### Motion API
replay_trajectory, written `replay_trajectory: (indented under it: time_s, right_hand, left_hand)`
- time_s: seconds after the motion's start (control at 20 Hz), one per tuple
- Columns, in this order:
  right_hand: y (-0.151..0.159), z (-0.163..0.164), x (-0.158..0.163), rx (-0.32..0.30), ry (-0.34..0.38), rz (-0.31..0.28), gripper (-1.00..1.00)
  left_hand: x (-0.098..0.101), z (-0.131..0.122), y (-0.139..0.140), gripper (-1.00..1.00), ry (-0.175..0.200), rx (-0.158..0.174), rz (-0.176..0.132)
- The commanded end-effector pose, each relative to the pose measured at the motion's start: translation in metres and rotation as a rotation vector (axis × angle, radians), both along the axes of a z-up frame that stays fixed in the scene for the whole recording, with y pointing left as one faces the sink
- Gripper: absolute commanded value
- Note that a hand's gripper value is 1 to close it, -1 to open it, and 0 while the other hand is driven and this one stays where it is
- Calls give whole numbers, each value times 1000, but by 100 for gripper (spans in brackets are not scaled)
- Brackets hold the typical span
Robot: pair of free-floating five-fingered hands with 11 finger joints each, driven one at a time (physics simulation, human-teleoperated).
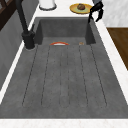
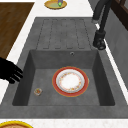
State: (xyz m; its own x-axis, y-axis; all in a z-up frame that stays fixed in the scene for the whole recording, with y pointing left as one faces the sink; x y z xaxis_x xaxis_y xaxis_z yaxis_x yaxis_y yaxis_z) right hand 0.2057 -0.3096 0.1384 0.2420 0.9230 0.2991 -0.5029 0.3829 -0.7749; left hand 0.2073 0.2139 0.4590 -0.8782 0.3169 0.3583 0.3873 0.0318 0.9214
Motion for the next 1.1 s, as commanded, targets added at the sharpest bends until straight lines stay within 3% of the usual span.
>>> replay_trajectory:
  time_s: [0.0,0.35,0.85,0.9,1.05]
  right_hand:
    - [0,0,0,0,0,0,0]
    - [0,0,0,0,0,0,0]
    - [0,0,0,0,0,0,0]
    - [0,0,0,0,0,0,0]
    - [0,0,0,0,0,0,0]
  left_hand:
    - [0,14,-25,100,0,0,-42]
    - [0,30,-72,100,-1,10,-27]
    - [0,28,-145,100,2,15,-17]
    - [5,23,-151,100,2,39,-1]
    - [4,24,-176,100,2,32,0]
